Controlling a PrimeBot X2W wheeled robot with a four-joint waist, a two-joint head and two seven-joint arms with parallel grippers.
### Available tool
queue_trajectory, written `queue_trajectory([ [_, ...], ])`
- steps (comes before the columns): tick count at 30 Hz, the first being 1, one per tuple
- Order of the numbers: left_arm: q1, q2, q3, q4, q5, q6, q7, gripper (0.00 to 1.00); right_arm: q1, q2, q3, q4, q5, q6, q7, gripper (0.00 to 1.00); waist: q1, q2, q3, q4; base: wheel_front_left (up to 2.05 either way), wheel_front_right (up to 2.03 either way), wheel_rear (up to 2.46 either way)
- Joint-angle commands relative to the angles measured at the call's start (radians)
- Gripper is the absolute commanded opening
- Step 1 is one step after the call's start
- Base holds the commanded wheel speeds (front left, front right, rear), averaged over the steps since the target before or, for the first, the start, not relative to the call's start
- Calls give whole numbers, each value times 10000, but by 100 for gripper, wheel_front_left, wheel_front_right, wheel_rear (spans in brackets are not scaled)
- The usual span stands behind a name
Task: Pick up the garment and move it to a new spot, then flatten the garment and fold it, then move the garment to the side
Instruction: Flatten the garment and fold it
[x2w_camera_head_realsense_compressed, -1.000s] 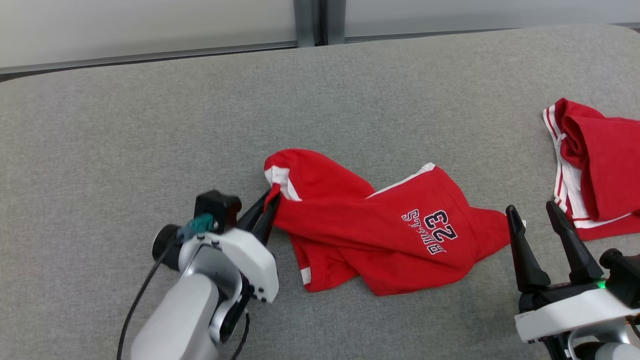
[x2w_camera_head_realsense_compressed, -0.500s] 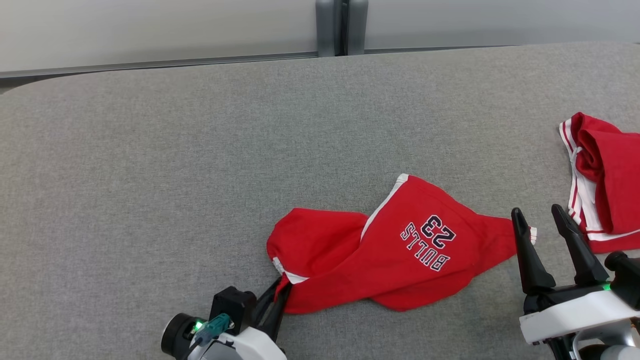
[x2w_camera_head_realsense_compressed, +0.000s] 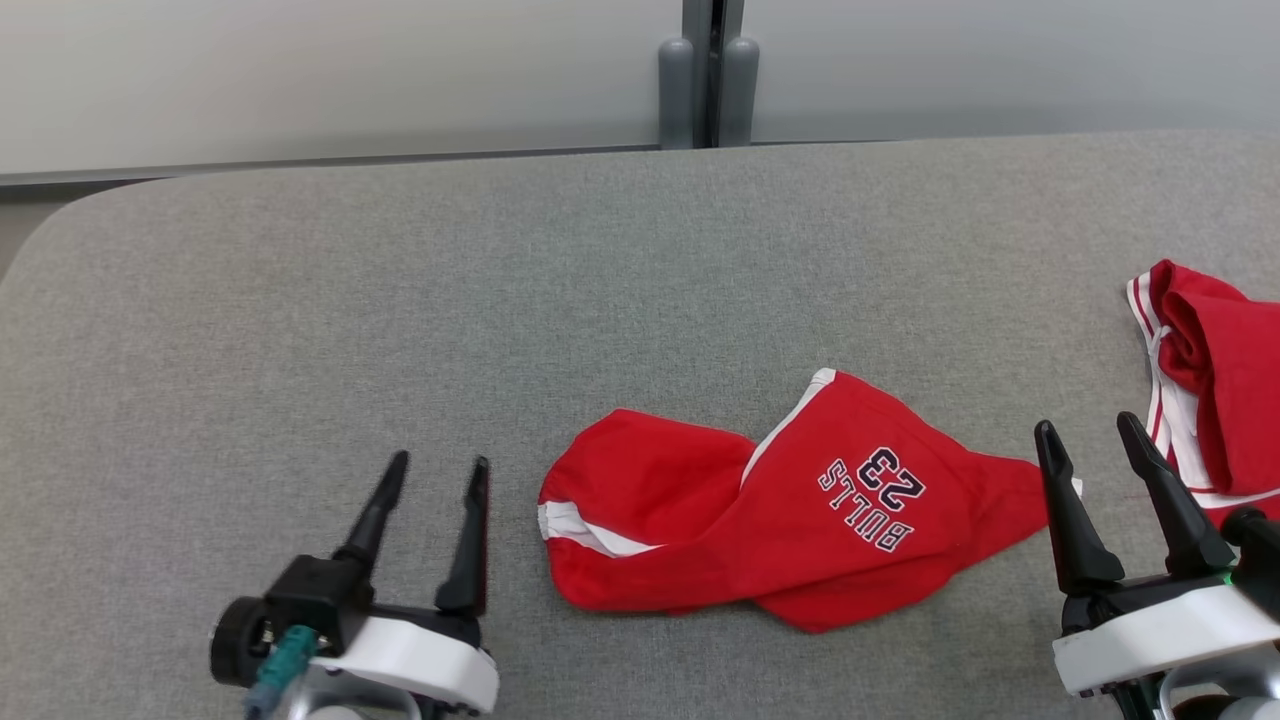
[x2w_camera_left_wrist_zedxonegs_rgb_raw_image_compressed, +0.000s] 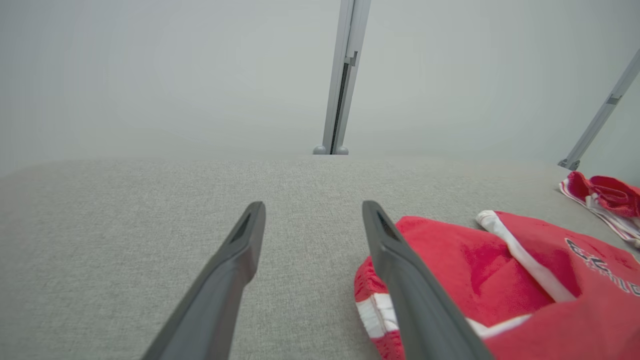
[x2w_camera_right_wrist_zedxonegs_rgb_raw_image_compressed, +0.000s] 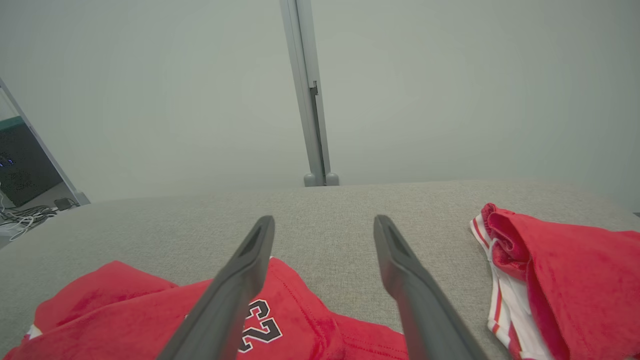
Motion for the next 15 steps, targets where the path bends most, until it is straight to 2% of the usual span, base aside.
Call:
queue_trajectory([
  [1,-69,125,217,-108,-26,77,-70,100,104,-76,-31,-28,-46,0,63,100,0,0,-118,78,0,0,0],
  [9,-177,789,1185,-457,-11,173,-189,100,470,-209,75,-62,-143,0,330,100,0,0,-664,127,0,0,0],
  [15,304,1124,1400,-581,-286,-73,-122,100,626,-332,210,-55,-176,0,558,100,0,0,-956,77,0,0,0],
])
